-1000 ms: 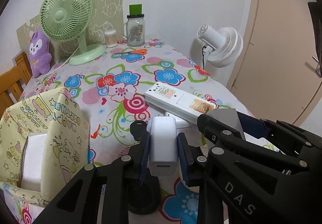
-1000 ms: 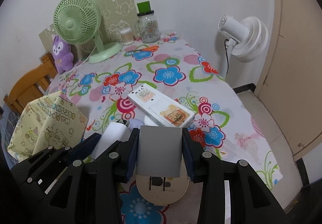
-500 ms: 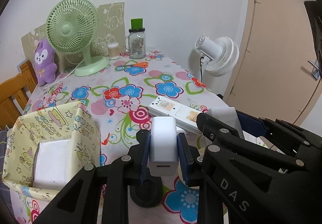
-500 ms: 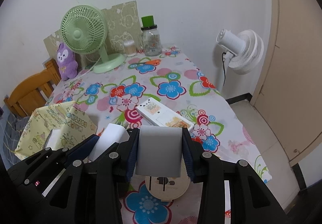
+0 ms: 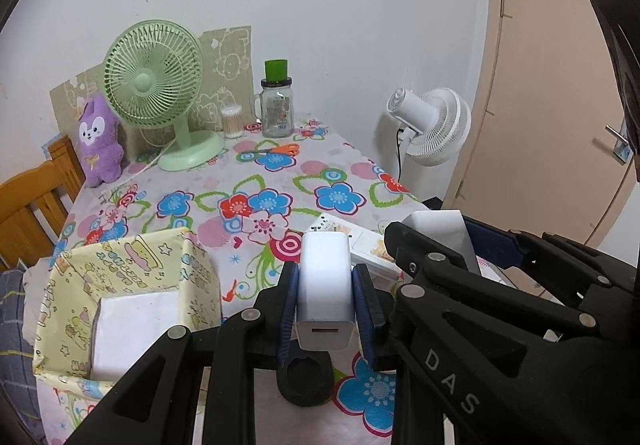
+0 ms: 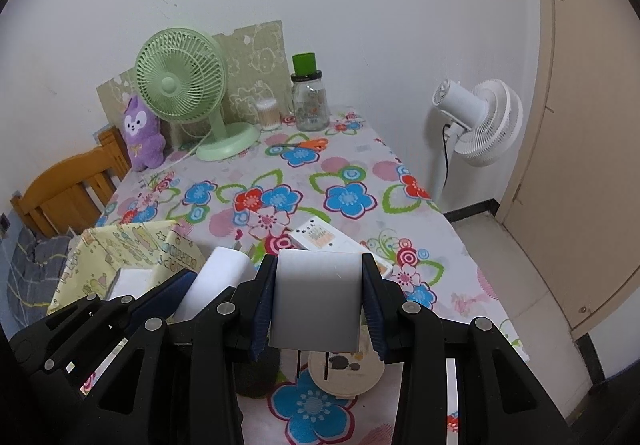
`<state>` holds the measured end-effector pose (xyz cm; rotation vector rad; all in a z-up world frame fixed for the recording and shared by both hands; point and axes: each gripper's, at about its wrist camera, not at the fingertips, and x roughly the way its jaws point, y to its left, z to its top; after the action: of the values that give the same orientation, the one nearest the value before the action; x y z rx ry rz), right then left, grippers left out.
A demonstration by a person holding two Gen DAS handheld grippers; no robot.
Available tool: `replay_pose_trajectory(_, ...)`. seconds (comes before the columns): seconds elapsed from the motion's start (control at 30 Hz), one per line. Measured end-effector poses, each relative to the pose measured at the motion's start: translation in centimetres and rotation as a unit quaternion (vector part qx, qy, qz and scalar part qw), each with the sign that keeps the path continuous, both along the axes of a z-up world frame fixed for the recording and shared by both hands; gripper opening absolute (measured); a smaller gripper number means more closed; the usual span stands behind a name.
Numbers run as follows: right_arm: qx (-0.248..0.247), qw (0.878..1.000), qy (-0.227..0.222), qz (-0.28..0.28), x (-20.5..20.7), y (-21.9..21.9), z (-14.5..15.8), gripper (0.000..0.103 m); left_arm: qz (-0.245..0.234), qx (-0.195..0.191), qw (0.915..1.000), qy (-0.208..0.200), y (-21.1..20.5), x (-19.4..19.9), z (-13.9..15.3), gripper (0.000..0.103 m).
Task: Organize rigid objects
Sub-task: 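Carry the held charger with the right gripper over the fabric box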
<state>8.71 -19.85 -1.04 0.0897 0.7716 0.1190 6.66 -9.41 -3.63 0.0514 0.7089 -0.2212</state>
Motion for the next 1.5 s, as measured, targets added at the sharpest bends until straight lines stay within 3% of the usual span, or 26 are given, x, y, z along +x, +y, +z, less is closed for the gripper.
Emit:
replay_pose_trajectory(0.63,0.002,1.0,-0.005,0.023,0.5,3.6,2.2,0.043,0.019,0.006,0.9998,-0.002,3.6,0.1,2.0,0.027)
replay_pose_trajectory(1.5,-0.004,0.998,0.016,0.055,3.0,11.4,1.7,0.043,0.053,0.002,0.9984,0.019,11.3,1.8,1.5,0.027)
